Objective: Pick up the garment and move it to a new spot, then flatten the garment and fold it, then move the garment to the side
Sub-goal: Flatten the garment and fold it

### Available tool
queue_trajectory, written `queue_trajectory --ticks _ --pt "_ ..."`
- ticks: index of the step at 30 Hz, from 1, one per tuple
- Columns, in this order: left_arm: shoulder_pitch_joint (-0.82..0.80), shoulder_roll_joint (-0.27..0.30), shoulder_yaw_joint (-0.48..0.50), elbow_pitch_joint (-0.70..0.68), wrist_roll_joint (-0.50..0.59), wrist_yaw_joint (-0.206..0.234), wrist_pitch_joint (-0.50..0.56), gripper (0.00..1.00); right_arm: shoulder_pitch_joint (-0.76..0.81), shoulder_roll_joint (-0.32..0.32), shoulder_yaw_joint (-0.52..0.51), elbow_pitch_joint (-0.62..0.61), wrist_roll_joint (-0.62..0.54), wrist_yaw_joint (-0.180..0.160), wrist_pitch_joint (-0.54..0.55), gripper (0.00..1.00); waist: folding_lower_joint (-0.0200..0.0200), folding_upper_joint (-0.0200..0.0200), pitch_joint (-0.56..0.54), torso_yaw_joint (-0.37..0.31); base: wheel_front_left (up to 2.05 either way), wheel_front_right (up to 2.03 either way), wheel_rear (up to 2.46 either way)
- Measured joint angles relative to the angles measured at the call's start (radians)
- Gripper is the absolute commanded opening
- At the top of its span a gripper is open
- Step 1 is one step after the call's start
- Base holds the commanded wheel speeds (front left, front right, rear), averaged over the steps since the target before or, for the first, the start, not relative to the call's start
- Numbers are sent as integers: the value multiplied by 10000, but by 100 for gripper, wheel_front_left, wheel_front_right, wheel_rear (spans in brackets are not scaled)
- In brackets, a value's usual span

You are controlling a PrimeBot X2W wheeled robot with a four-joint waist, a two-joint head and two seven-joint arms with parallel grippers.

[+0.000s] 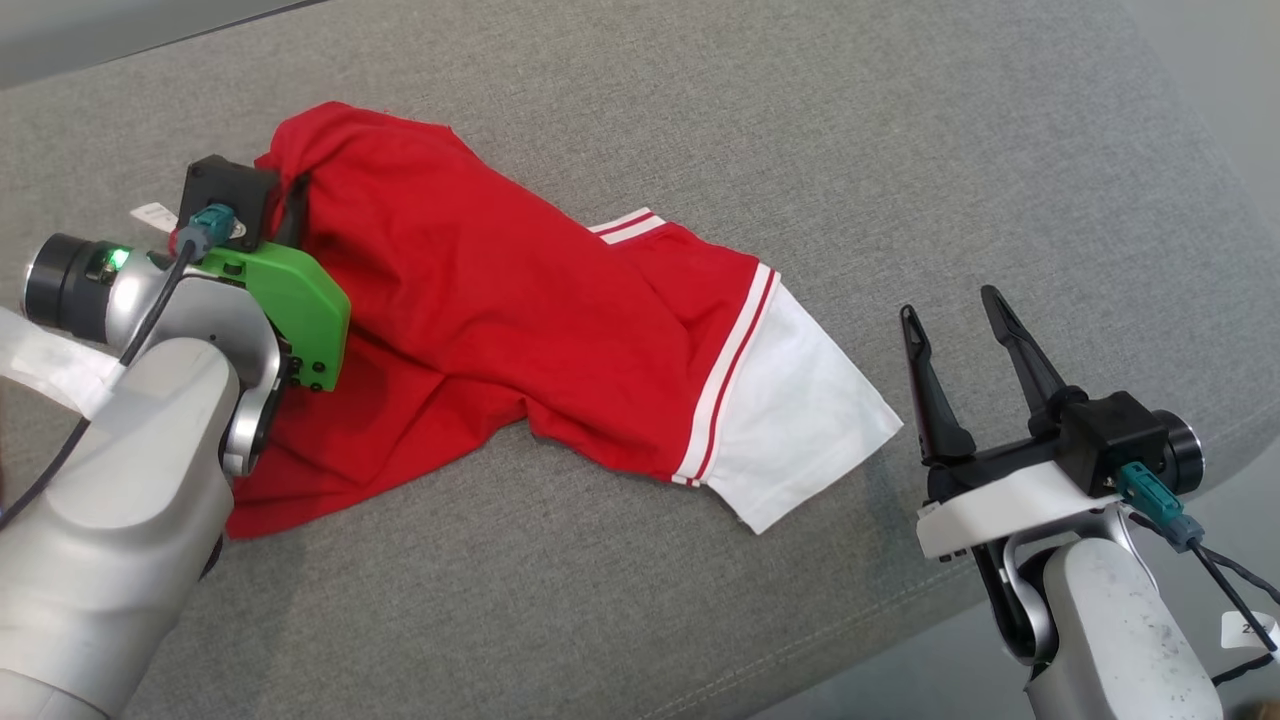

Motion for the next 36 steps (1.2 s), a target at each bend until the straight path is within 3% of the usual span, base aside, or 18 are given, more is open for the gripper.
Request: queue_trajectory --ticks 1,2,3,4,10,16,25,30,36 --pt "0 -84 54 230 -107 -23 -33 0 0 2 -6 4 0 0 0 100 0 0 -4 3 0 0 0" --pt "1 -153 109 474 -236 -81 -44 21 1 4 4 19 -2 0 0 100 -1 0 -14 10 0 0 0" --pt "3 -221 121 637 -318 -121 25 91 5 8 -2 31 0 0 0 100 0 0 -26 21 0 0 0" --pt "15 -307 182 782 -447 -161 50 100 17 10 -2 40 -2 0 0 100 0 0 -38 40 0 0 0" --pt "198 -454 307 673 -815 -161 138 100 146 17 -215 12 -36 0 0 100 0 0 -115 276 0 0 0" --pt "992 -67 627 -976 -995 242 -395 100 384 -75 -510 -155 -196 0 0 100 -1 0 -359 761 0 0 0" --pt "3640 698 1116 -3741 -1645 997 -1212 100 664 -759 -815 -307 -336 2 0 100 -1 0 -1102 1606 0 0 0" --pt "5360 1104 1563 -4437 -2040 1267 -2230 100 863 -1103 -826 -150 -324 2 0 100 -1 0 -1604 2219 0 0 0" --pt "6861 1062 1877 -4686 -2309 1237 -2872 100 1001 -1273 -817 121 -249 2 0 100 -1 0 -2091 2723 0 0 0"
